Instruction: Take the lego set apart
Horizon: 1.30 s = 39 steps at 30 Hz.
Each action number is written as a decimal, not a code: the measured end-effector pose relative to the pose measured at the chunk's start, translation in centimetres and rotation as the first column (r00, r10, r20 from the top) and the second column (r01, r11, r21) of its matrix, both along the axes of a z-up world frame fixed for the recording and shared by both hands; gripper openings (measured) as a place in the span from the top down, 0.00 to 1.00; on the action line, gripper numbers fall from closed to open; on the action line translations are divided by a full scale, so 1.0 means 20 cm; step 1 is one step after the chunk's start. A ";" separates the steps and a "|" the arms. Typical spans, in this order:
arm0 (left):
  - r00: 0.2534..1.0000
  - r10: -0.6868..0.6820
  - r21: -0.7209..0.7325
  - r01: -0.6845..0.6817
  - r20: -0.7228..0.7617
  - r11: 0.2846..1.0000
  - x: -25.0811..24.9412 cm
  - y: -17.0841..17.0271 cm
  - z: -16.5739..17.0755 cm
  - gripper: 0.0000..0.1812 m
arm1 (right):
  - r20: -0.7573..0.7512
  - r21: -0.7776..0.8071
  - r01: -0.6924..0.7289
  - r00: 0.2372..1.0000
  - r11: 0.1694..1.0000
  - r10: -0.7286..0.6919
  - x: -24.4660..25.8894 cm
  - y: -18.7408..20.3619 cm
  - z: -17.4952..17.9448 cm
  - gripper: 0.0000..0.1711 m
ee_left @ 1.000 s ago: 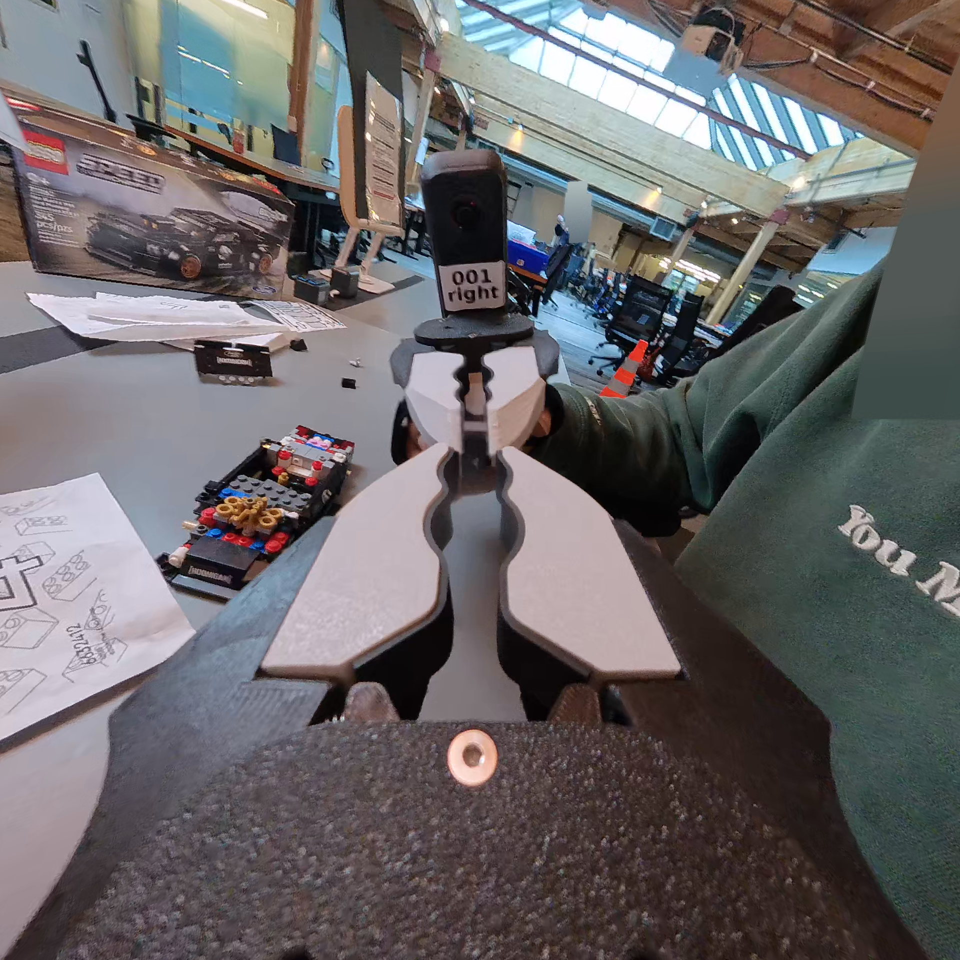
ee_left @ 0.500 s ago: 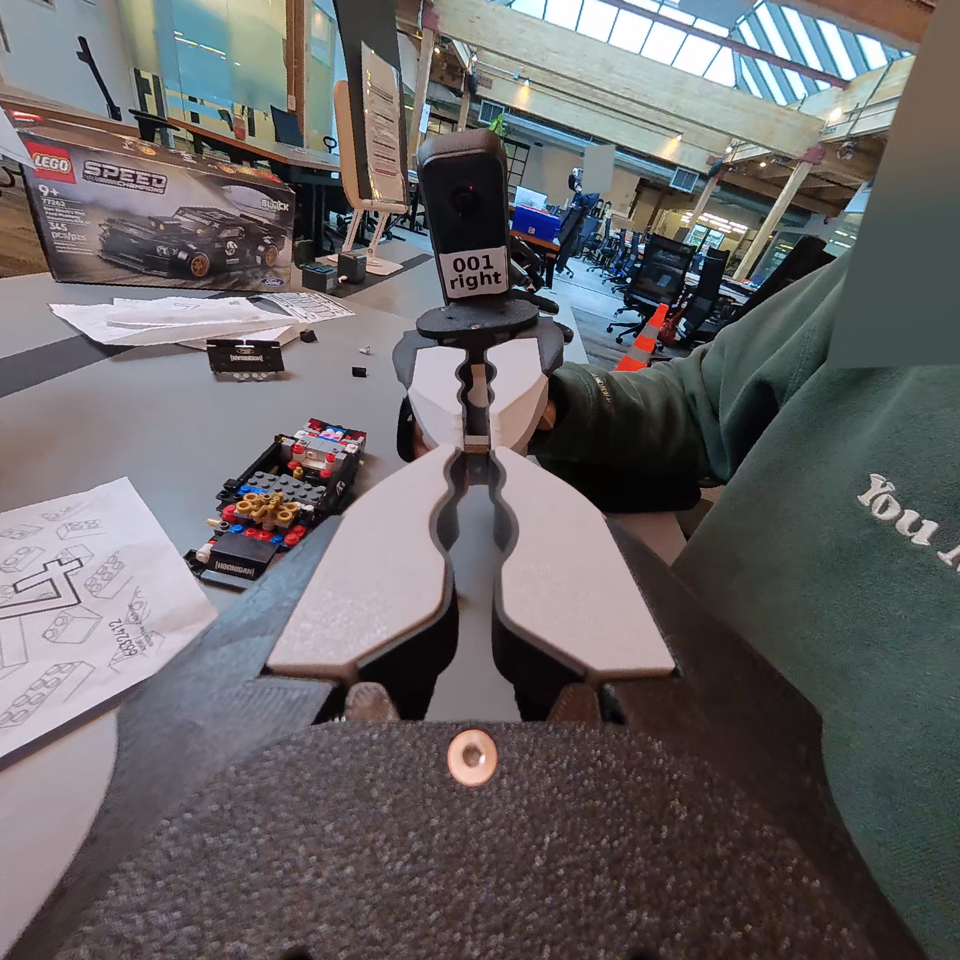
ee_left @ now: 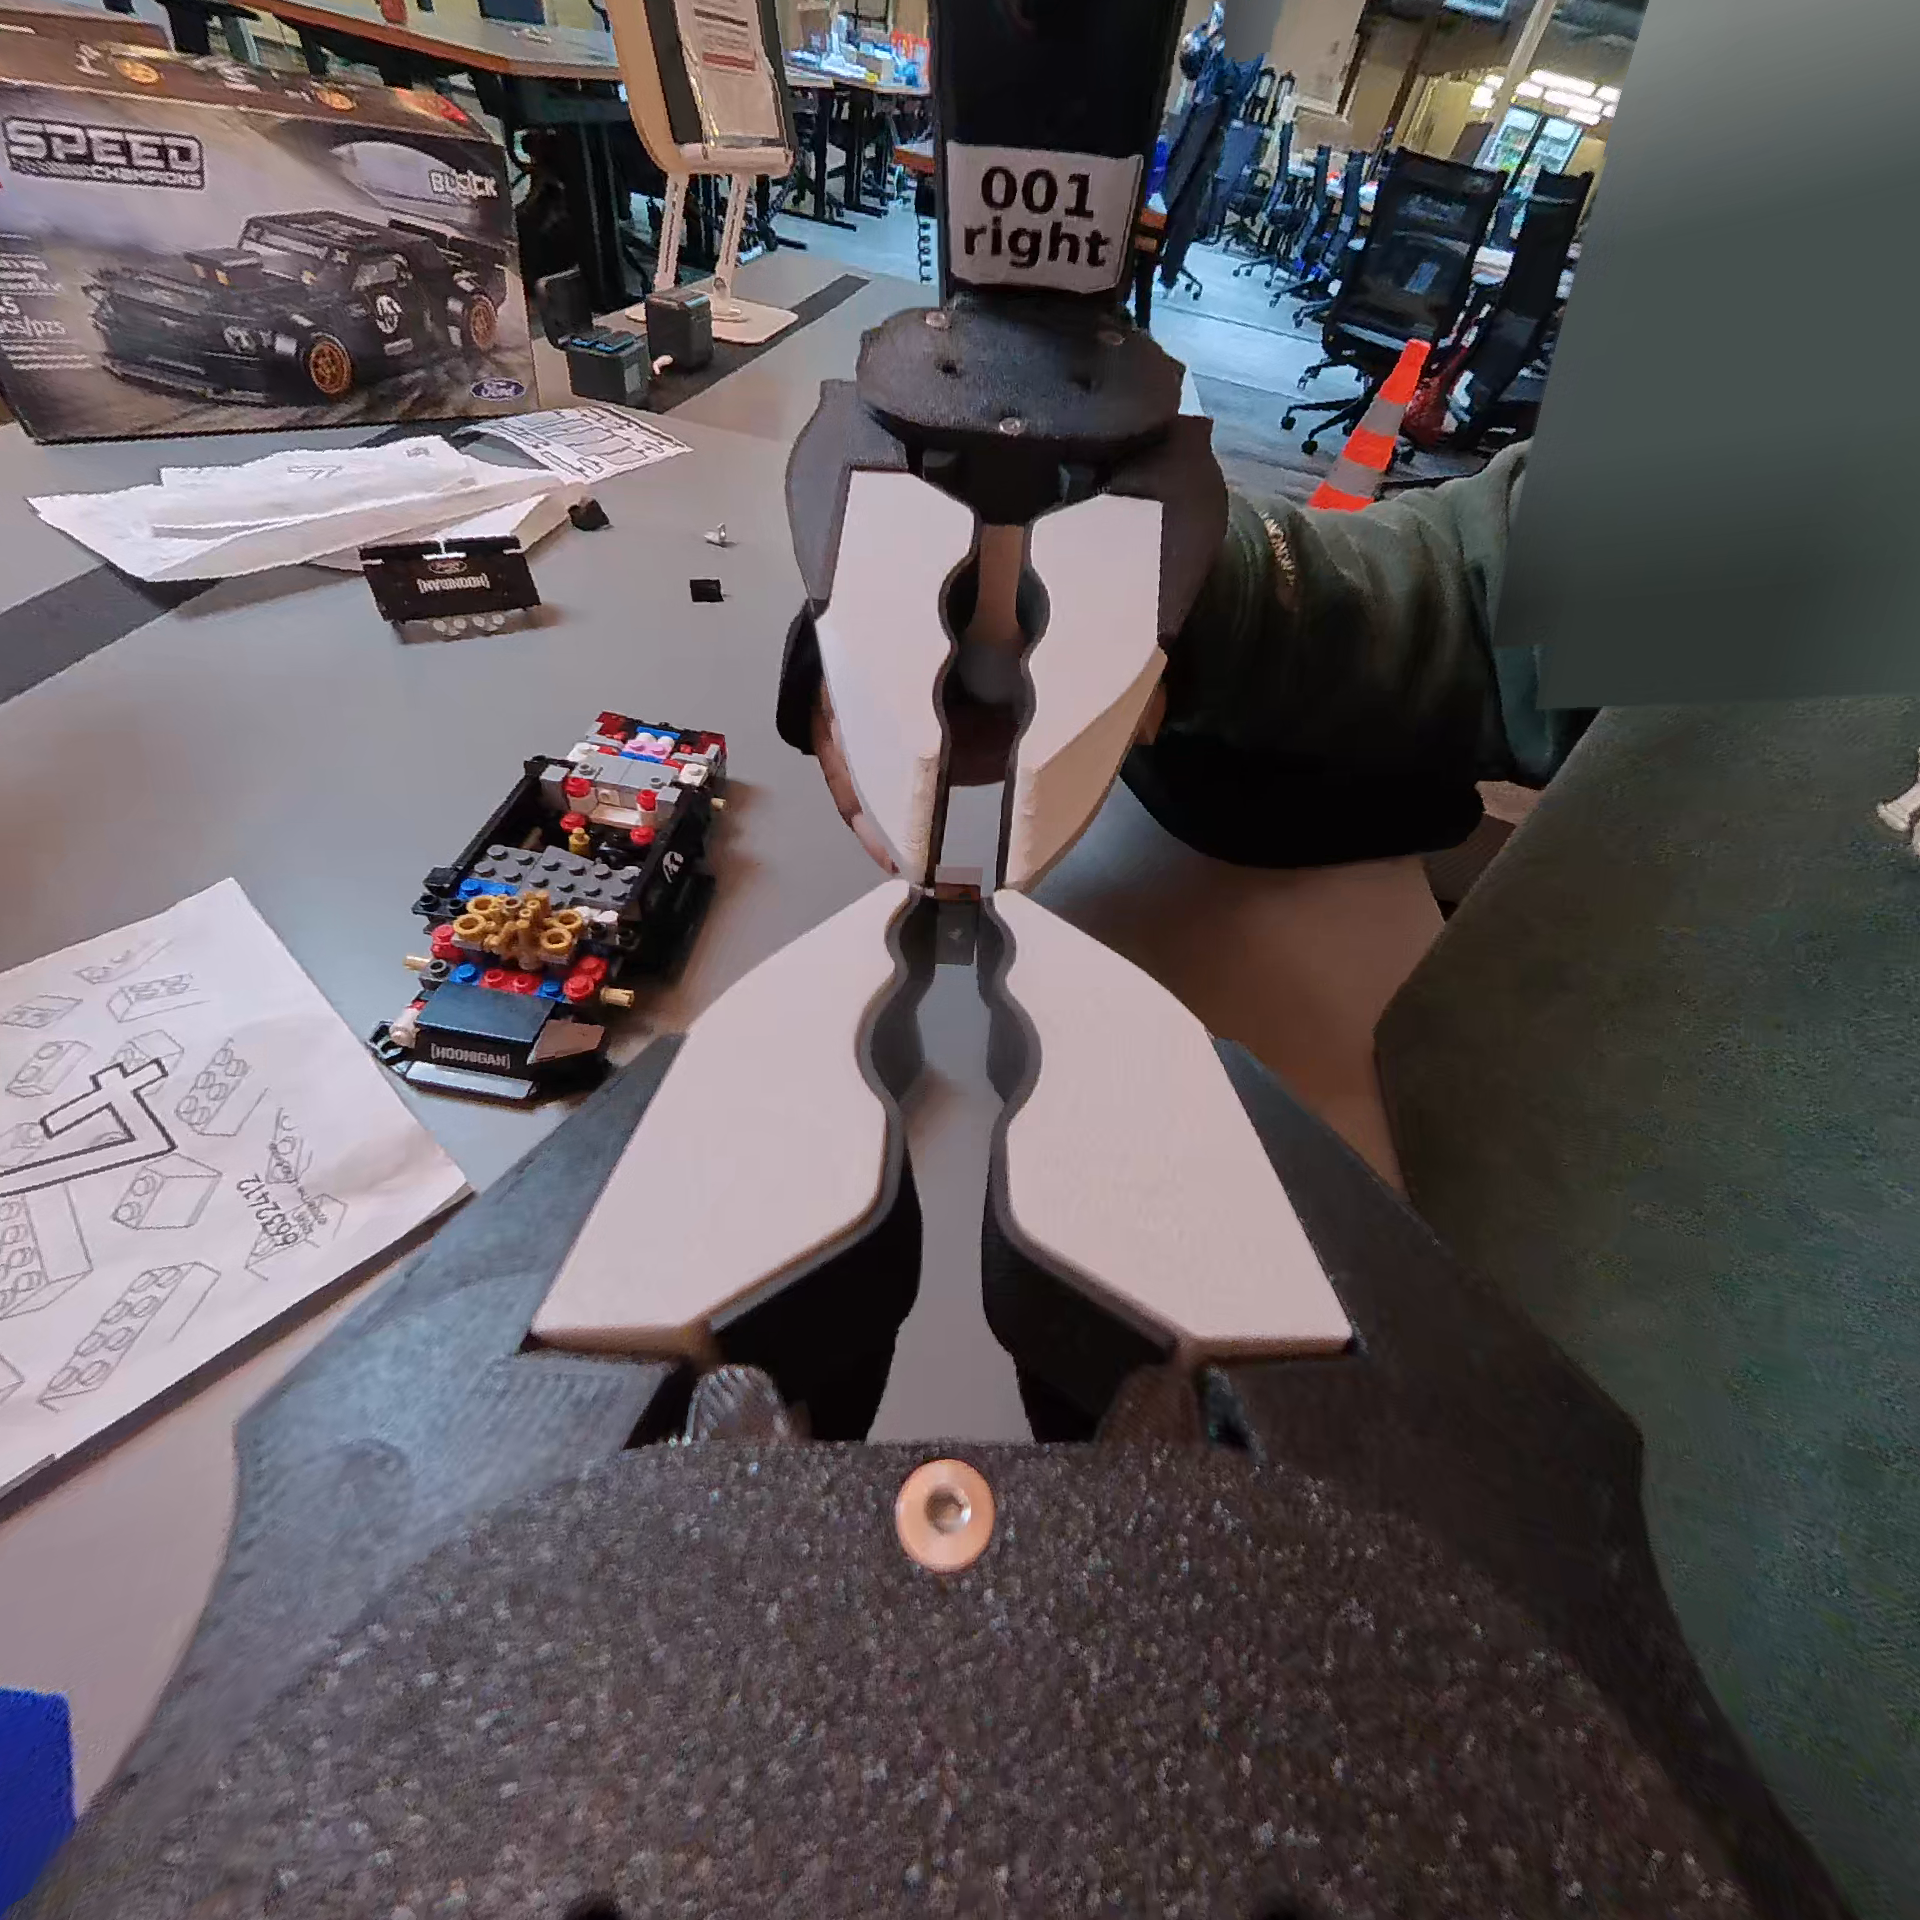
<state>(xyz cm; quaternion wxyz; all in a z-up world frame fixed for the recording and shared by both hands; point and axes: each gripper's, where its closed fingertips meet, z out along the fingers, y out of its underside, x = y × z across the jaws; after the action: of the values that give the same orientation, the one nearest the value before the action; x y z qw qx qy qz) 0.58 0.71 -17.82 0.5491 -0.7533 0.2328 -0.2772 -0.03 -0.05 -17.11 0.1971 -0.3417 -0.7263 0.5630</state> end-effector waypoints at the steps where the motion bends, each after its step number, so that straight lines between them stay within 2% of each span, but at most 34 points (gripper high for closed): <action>1: 1.000 0.000 0.003 0.000 -0.013 1.000 0.00 0.00 0.00 0.95 | -0.005 0.017 0.004 1.000 1.000 -0.004 0.00 0.00 0.00 0.94; 6: 0.999 0.005 0.018 -0.004 -0.034 1.000 0.00 0.00 0.00 0.95 | -0.006 -0.010 -0.002 1.000 1.000 0.002 0.00 0.00 0.00 0.94; 9: 0.994 0.020 0.040 -0.016 -0.104 0.999 0.00 0.00 -0.02 0.95 | -0.014 -0.018 0.003 1.000 1.000 -0.003 0.00 -0.01 0.01 0.94; 18: 0.982 0.037 0.074 -0.024 -0.184 0.997 0.01 0.00 -0.02 0.95 | -0.031 0.057 0.007 1.000 0.998 -0.005 0.01 -0.05 0.00 0.96; 24: 0.990 0.055 0.108 -0.041 -0.127 0.993 -0.02 -0.01 0.05 0.95 | -0.034 0.072 0.011 0.999 0.997 -0.009 0.00 -0.02 0.02 0.97; 26: 0.998 0.064 0.146 -0.060 -0.020 0.987 -0.06 -0.02 0.15 0.95 | -0.014 0.114 0.041 0.999 0.993 -0.040 -0.01 0.06 -0.05 1.00; 27: 0.997 0.074 0.153 -0.068 -0.034 0.986 -0.08 -0.03 0.16 0.95 | -0.018 0.067 0.038 0.999 0.997 -0.037 -0.01 0.06 -0.02 1.00; 28: 0.992 0.095 0.160 -0.082 -0.077 0.984 -0.09 -0.02 0.15 0.95 | -0.030 0.052 0.035 0.999 0.998 -0.033 -0.01 0.05 0.00 1.00; 31: 0.996 0.069 0.128 -0.062 -0.057 0.990 -0.08 -0.02 0.11 0.95 | -0.073 0.042 0.077 0.995 0.996 -0.074 -0.03 0.06 0.03 1.00; 34: 0.998 0.041 0.119 -0.037 -0.036 0.992 -0.05 -0.02 0.10 0.95 | -0.124 -0.027 0.054 0.991 0.998 -0.056 -0.02 0.03 0.09 1.00; 35: 0.999 0.032 0.119 -0.028 -0.028 0.993 -0.04 -0.02 0.10 0.95 | -0.129 -0.047 0.036 0.991 0.998 -0.042 -0.01 0.01 0.12 0.91; 39: 1.000 -0.008 0.130 0.006 0.016 0.991 0.00 -0.03 0.12 0.95 | -0.130 -0.020 0.014 0.991 1.000 -0.017 0.00 -0.03 0.11 0.91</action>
<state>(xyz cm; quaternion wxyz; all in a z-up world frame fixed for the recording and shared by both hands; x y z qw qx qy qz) 0.63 0.03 -15.47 0.5980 -0.7127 0.2486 -0.2697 -0.10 -0.61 -14.97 0.2454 -0.3116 -0.7037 0.5895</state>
